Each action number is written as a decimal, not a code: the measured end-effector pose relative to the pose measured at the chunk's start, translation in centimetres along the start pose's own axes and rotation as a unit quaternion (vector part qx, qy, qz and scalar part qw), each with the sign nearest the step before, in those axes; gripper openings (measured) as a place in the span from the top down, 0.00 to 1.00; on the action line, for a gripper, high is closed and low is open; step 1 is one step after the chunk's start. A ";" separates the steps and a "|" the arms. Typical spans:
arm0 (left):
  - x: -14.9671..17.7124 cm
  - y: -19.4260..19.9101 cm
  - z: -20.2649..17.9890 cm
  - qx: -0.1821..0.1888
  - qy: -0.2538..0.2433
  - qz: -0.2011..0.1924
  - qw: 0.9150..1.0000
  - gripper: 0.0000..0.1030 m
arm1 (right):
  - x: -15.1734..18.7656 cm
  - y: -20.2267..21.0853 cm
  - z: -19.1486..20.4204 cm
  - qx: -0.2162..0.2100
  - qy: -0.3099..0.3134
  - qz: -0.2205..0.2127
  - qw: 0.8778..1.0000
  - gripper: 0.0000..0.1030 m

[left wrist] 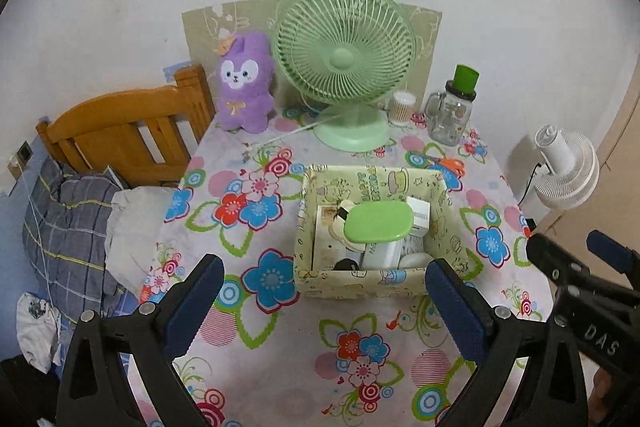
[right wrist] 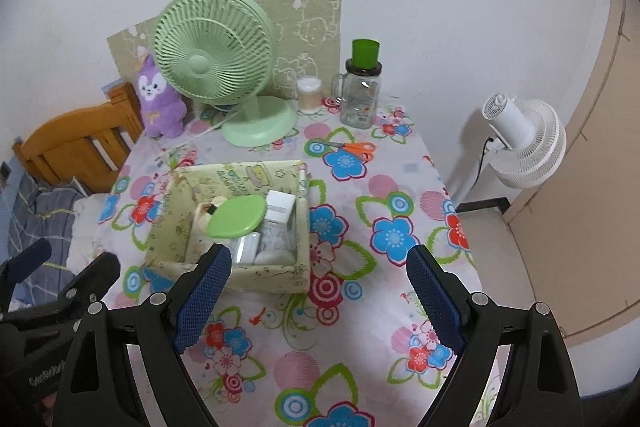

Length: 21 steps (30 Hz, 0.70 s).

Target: Organize rigid objects

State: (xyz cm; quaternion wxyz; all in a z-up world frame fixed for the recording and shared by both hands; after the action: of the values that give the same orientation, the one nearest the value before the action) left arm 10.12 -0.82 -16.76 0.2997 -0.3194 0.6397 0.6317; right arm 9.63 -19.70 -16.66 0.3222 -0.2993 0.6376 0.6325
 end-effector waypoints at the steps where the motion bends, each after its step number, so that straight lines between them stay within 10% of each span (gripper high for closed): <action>1: -0.1 0.3 0.0 0.000 -0.004 -0.003 1.000 0.01 | -0.1 0.3 0.1 0.000 0.003 -0.003 1.000 0.11; 21: -2.6 8.3 -1.2 0.016 -0.031 -0.070 0.997 0.00 | -1.4 7.9 -0.5 0.006 0.017 -0.055 0.998 0.11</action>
State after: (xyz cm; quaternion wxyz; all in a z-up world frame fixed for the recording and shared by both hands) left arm 5.21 -1.93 -9.63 0.3676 -0.3388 0.6162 0.6086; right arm 4.26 -20.11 -10.75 0.3477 -0.3426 0.6293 0.6047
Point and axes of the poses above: each gripper's, at about its wrist camera, not at the fingertips, and y roughly against the way its jaws point, z to its left, x to its underside, the point moved 7 cm from there along -y, roughly the way its jaws point, and after that the axes turned 11 degrees about -z, right-handed, at the moved point
